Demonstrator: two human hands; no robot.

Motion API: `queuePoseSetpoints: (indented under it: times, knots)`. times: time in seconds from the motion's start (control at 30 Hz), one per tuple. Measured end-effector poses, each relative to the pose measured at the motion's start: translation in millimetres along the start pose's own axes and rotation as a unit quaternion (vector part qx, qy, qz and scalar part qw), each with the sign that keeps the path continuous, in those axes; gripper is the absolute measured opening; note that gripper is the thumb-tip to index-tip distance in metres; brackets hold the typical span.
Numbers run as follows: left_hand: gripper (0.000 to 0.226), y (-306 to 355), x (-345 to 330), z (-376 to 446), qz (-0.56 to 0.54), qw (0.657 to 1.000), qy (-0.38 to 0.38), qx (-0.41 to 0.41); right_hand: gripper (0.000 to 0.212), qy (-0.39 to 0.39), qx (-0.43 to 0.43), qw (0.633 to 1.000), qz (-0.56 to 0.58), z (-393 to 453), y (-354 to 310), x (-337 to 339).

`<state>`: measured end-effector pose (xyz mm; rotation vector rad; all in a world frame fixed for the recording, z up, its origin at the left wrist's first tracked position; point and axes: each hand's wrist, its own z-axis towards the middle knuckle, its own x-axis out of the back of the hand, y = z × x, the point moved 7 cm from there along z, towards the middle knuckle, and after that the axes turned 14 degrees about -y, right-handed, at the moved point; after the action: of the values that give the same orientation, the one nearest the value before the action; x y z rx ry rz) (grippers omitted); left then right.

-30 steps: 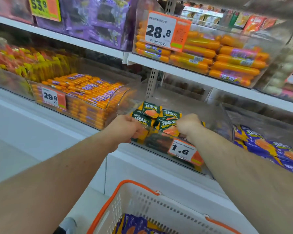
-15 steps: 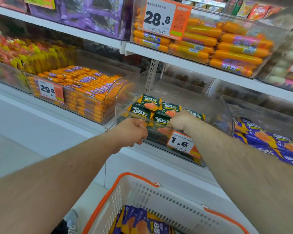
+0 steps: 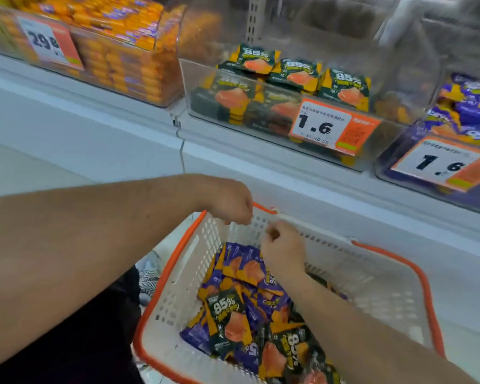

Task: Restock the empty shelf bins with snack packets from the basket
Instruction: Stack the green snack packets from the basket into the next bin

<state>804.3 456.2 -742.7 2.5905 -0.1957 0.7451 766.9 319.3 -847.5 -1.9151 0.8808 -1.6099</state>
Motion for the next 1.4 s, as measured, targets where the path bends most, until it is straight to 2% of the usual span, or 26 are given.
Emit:
queuePoseSetpoints:
  times: [0.03,0.1,0.2,0.3,0.43,0.53,0.6,0.67,0.73,0.8,0.9,0.97,1.07,1.2,1.3,1.4]
  knots:
    - [0.031,-0.5,-4.1,3.3,0.008,1.0,-0.007,0.005,0.01,-0.072,-0.076,0.994,-0.015,-2.0,25.2,-23.1]
    - [0.028,0.8,-11.7,9.4,0.017,1.0,-0.014,0.016,0.013,-0.211,-0.183,0.96,-0.034,-12.8,65.4,-67.4]
    - [0.028,4.7,-25.2,21.3,0.035,0.999,-0.036,0.018,0.016,-0.308,-0.289,0.906,-0.017,-33.0,100.8,-109.3]
    - [0.029,6.1,-38.6,30.5,0.058,0.995,-0.073,0.019,0.021,-0.318,-0.307,0.895,-0.062,-43.6,108.8,-125.5]
    - [0.03,1.4,-44.4,36.1,0.063,0.994,-0.087,0.027,0.015,-0.289,-0.312,0.902,-0.075,-47.9,99.2,-129.9]
    - [0.031,1.7,-41.4,36.4,0.059,0.994,-0.085,0.028,0.01,-0.309,-0.295,0.9,-0.078,-47.8,87.9,-127.5]
    - [0.032,6.1,-38.0,35.4,0.056,0.995,-0.076,0.021,0.017,-0.331,-0.272,0.902,-0.06,-44.8,76.7,-119.1]
    - [0.032,12.0,-35.7,34.2,0.065,0.996,-0.064,0.014,0.035,-0.332,-0.261,0.906,-0.019,-40.7,64.6,-99.9]
    - [0.032,16.3,-32.4,33.2,0.072,0.996,-0.044,0.012,0.042,-0.325,-0.24,0.915,-0.006,-37.2,48.7,-75.4]
    - [0.038,17.6,-25.9,29.6,0.056,0.998,-0.012,0.016,0.038,-0.299,-0.22,0.929,-0.005,-32.0,31.0,-46.0]
    - [0.061,15.5,-10.0,14.5,0.017,0.998,0.049,0.046,0.022,-0.241,-0.165,0.956,0.041,-22.1,4.3,-5.3]
    - [0.068,12.3,-0.5,1.5,-0.01,0.994,0.082,0.068,0.028,-0.185,-0.119,0.973,0.074,-16.1,-14.7,23.3]
    - [0.069,2.6,3.3,-12.5,-0.092,0.99,0.069,0.076,0.032,-0.112,-0.065,0.989,0.071,-8.2,-36.1,64.1]
    - [0.039,6.0,4.1,-25.0,-0.242,0.969,0.039,-0.023,0.028,-0.055,-0.014,0.989,0.138,-12.5,-66.7,106.8]
    - [0.019,22.6,28.0,-44.2,-0.332,0.924,0.125,-0.143,0.022,0.001,0.033,0.986,0.164,-18.9,-89.7,137.6]
    - [0.012,35.2,55.5,-68.9,-0.383,0.869,0.221,-0.223,0.038,0.072,0.074,0.975,0.197,-23.4,-112.7,165.4]
